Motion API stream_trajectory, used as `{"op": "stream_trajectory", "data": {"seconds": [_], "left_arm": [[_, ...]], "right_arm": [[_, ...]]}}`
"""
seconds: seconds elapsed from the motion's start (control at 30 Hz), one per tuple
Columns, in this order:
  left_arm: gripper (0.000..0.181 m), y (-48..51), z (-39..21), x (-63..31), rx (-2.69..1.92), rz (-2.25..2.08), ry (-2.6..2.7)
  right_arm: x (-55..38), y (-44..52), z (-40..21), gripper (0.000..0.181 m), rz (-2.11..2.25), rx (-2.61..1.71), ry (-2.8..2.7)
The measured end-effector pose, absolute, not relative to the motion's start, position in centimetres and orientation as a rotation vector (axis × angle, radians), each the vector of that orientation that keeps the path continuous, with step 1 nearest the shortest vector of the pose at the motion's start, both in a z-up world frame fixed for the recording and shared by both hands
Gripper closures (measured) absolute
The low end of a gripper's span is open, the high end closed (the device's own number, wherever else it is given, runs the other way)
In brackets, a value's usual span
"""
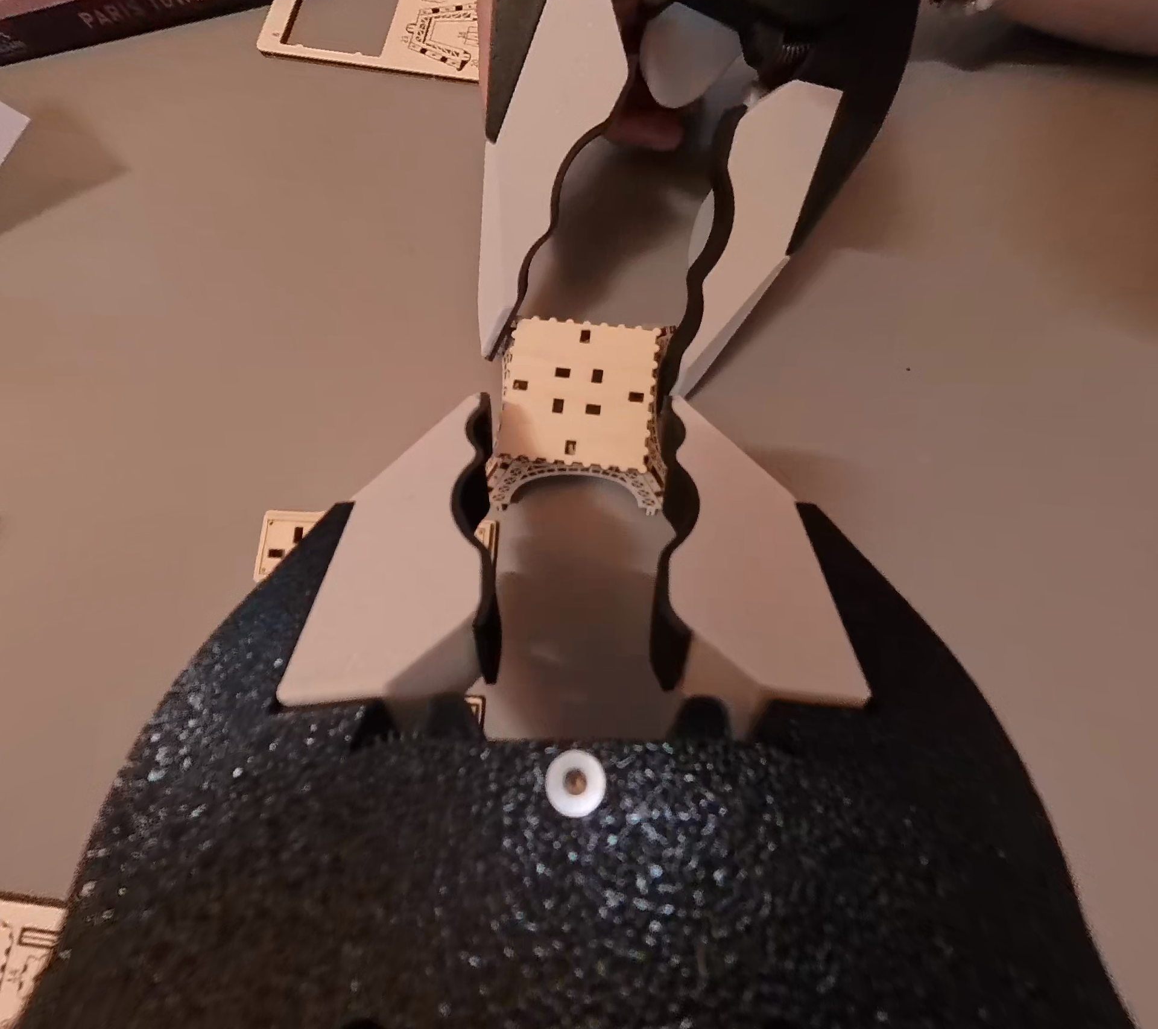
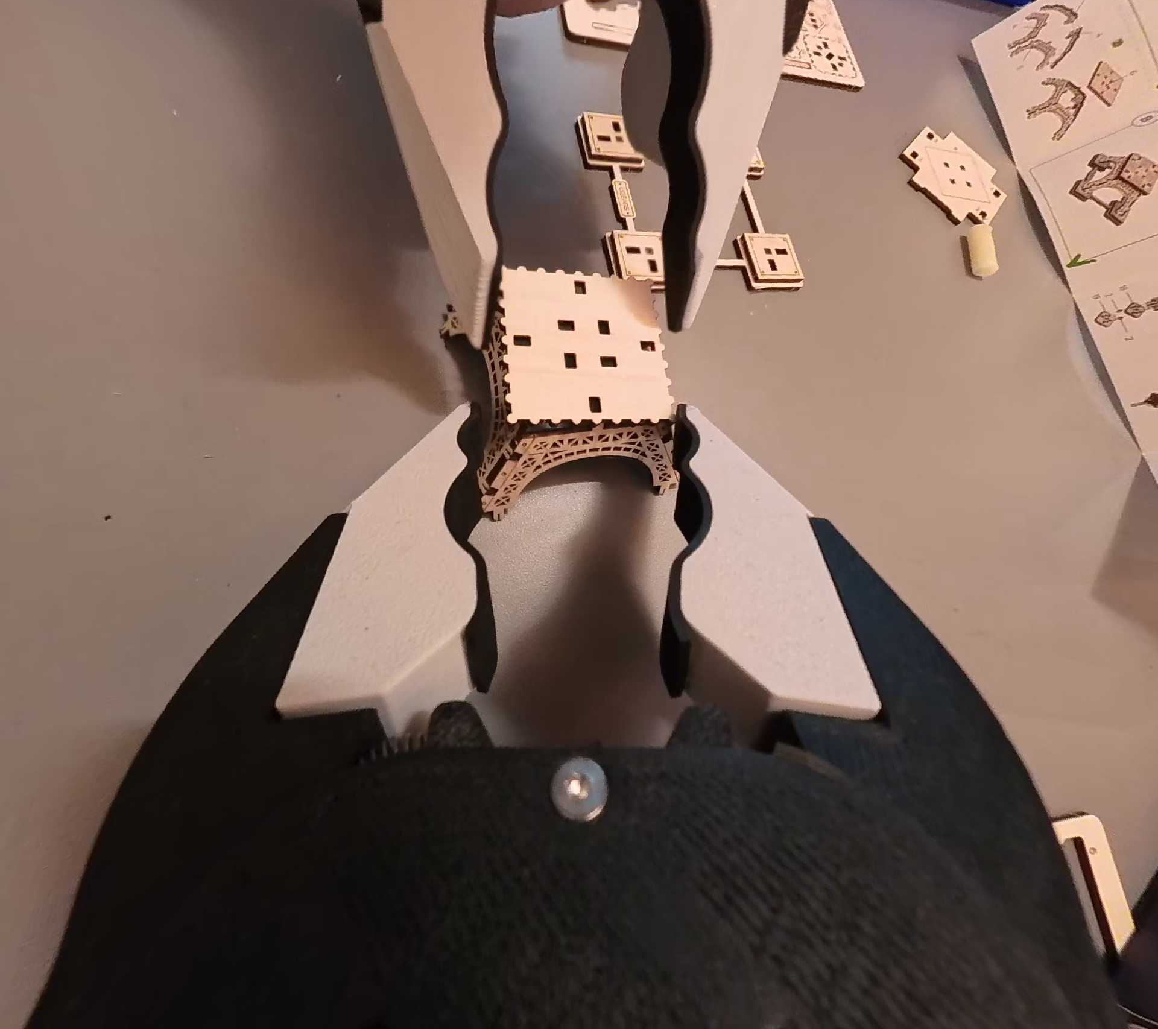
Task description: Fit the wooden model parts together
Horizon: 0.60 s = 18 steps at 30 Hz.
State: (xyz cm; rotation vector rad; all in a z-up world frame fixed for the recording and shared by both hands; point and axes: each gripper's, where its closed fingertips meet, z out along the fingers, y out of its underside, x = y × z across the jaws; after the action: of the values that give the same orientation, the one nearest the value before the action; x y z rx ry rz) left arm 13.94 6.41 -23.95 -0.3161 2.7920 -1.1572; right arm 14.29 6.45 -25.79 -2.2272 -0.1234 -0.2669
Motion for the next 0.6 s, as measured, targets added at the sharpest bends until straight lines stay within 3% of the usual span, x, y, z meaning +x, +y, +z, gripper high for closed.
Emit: {"op": "stream_trajectory", "data": {"seconds": [0.27,0.6], "left_arm": [[0.135,6.20,-24.17,14.04,-0.352,-1.110,2.768],[0.127,6.35,-23.43,14.03,-0.398,-1.283,2.779]], "right_arm": [[14.29,6.45,-25.79,0.122,-0.268,-2.227,-0.124],[14.27,6.46,-25.78,0.122,-0.268,-2.227,-0.126]]}}
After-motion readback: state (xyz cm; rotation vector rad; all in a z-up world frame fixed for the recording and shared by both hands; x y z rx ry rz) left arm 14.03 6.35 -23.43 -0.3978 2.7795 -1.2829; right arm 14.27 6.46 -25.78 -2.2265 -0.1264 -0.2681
